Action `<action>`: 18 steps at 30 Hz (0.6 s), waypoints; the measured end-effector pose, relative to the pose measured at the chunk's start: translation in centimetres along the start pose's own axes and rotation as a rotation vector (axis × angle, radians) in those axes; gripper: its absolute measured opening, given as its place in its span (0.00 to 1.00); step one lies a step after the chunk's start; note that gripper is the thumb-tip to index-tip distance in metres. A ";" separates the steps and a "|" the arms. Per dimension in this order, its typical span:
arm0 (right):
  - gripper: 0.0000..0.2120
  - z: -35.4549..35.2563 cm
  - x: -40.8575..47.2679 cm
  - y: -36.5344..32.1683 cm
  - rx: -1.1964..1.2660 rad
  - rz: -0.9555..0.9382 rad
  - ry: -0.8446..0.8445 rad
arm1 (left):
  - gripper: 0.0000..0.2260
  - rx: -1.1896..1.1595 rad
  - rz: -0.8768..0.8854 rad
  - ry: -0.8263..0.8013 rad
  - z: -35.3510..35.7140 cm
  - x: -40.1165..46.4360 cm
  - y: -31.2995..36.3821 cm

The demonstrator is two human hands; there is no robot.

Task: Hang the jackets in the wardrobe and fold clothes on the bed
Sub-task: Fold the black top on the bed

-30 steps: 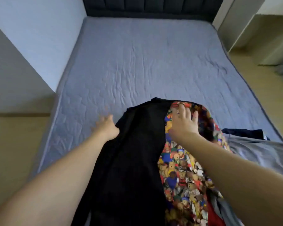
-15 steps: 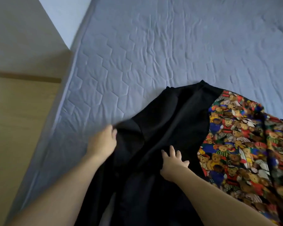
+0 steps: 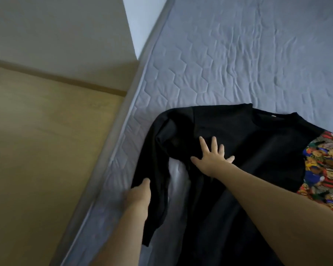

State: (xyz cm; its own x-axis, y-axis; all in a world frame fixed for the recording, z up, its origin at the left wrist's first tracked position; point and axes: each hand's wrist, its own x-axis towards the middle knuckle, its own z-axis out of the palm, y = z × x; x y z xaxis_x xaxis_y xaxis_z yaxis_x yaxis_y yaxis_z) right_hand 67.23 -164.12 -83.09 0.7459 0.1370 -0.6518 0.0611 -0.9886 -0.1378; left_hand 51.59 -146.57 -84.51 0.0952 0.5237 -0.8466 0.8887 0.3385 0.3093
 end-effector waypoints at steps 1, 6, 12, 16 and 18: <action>0.41 0.7 0.8 -0.3 -0.019 -0.005 -0.062 | 0.40 0.042 -0.059 0.088 -0.1 0.1 -2.1; 0.43 4.5 2.7 -1.3 -0.177 0.007 -0.067 | 0.25 0.295 0.011 0.097 -1.4 0.5 -5.2; 0.45 4.6 2.1 -3.3 -0.100 -0.024 -0.068 | 0.19 -0.540 0.194 0.331 -10.9 0.4 2.5; 0.41 1.3 0.7 -2.0 0.113 -0.136 -0.139 | 0.15 -0.498 0.277 0.270 -12.5 -3.1 6.9; 0.35 -1.0 -0.5 0.0 0.278 -0.114 -0.123 | 0.12 -0.427 0.399 0.209 -11.3 -6.3 9.7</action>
State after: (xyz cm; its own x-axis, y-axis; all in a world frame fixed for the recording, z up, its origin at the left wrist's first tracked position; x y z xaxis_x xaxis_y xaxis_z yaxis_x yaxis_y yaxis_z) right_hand 67.55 -164.29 -81.97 0.6578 0.2688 -0.7036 -0.0564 -0.9140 -0.4019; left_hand 54.51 -137.73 -71.27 0.2550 0.8019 -0.5403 0.5404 0.3452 0.7673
